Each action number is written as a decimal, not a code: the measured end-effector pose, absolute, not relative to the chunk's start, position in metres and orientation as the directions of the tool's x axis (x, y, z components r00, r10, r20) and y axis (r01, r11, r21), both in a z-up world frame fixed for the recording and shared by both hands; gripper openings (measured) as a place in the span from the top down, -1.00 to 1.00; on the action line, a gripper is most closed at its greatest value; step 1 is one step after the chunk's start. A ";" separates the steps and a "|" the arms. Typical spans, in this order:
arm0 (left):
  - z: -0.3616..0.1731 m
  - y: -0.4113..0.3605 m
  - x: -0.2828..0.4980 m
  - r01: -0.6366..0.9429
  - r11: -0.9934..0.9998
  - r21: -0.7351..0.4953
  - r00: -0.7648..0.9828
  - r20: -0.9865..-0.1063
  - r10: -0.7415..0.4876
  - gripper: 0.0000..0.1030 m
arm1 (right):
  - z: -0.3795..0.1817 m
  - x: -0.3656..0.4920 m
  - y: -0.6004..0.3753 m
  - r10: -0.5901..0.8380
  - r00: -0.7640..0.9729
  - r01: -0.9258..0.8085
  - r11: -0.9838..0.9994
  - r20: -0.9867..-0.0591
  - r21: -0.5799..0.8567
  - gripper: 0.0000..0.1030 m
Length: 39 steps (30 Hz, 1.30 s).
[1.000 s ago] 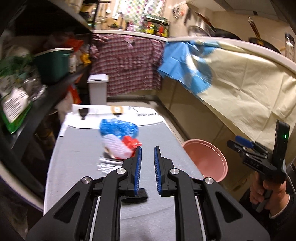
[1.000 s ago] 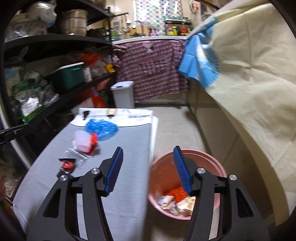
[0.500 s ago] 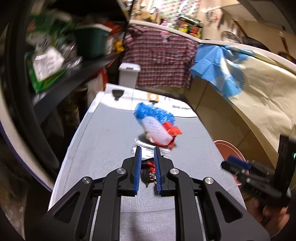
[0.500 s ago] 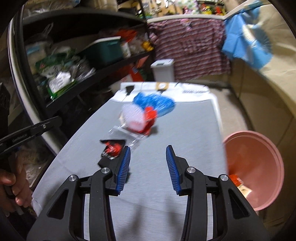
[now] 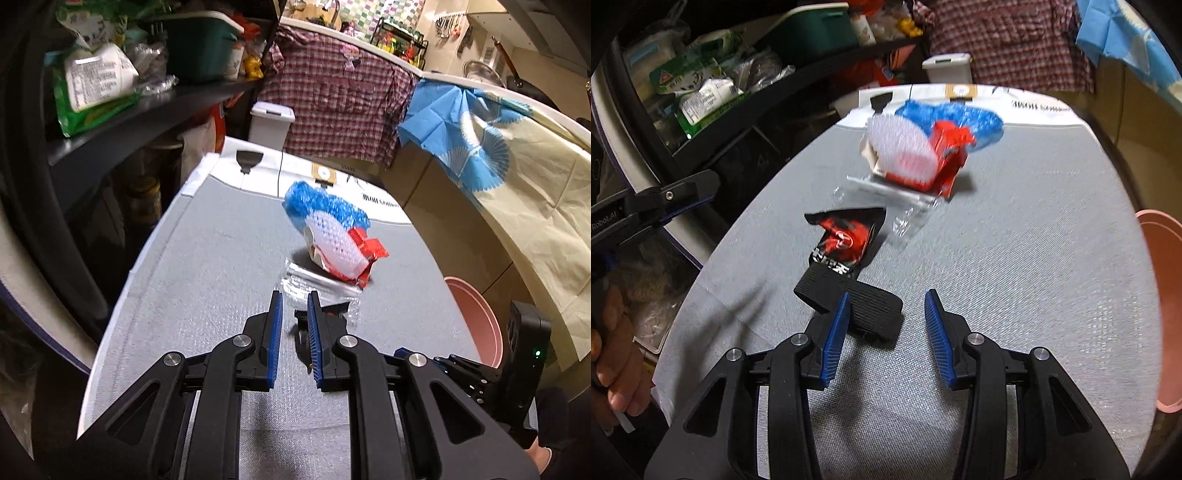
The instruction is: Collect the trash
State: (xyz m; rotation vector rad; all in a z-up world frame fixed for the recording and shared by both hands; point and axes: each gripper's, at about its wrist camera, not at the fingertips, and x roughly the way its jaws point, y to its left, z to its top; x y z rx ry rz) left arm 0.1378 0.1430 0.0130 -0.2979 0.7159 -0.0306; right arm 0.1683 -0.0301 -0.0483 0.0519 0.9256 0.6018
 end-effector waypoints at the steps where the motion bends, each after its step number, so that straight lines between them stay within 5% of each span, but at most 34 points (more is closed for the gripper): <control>1: 0.011 0.143 0.139 -0.071 0.955 -0.288 0.752 -0.644 -0.139 0.72 | -0.049 0.168 -0.029 0.510 0.445 -0.470 0.833 -0.736 0.292 0.45; 5: 0.000 0.140 0.147 -0.051 0.942 -0.333 0.730 -0.656 -0.192 0.72 | -0.045 0.170 -0.032 0.529 0.439 -0.478 0.822 -0.726 0.310 0.82; 10: -0.020 0.128 0.163 -0.034 0.943 -0.332 0.684 -0.695 -0.220 0.72 | -0.036 0.175 -0.056 0.485 0.519 -0.408 0.864 -0.704 0.295 0.86; 12: -0.028 0.122 0.170 -0.024 0.943 -0.333 0.659 -0.715 -0.235 0.61 | -0.034 0.180 -0.067 0.459 0.544 -0.366 0.883 -0.702 0.294 0.86; 14: -0.034 0.117 0.174 -0.020 0.947 -0.321 0.644 -0.729 -0.234 0.21 | -0.034 0.184 -0.074 0.447 0.557 -0.334 0.892 -0.700 0.303 0.86; 16: -0.039 0.112 0.177 -0.017 0.954 -0.298 0.632 -0.743 -0.221 0.12 | -0.036 0.188 -0.076 0.428 0.565 -0.324 0.901 -0.706 0.287 0.86; 39: -0.050 0.096 0.187 -0.006 0.981 -0.196 0.600 -0.785 -0.154 0.19 | -0.040 0.189 -0.074 0.410 0.567 -0.326 0.908 -0.714 0.263 0.86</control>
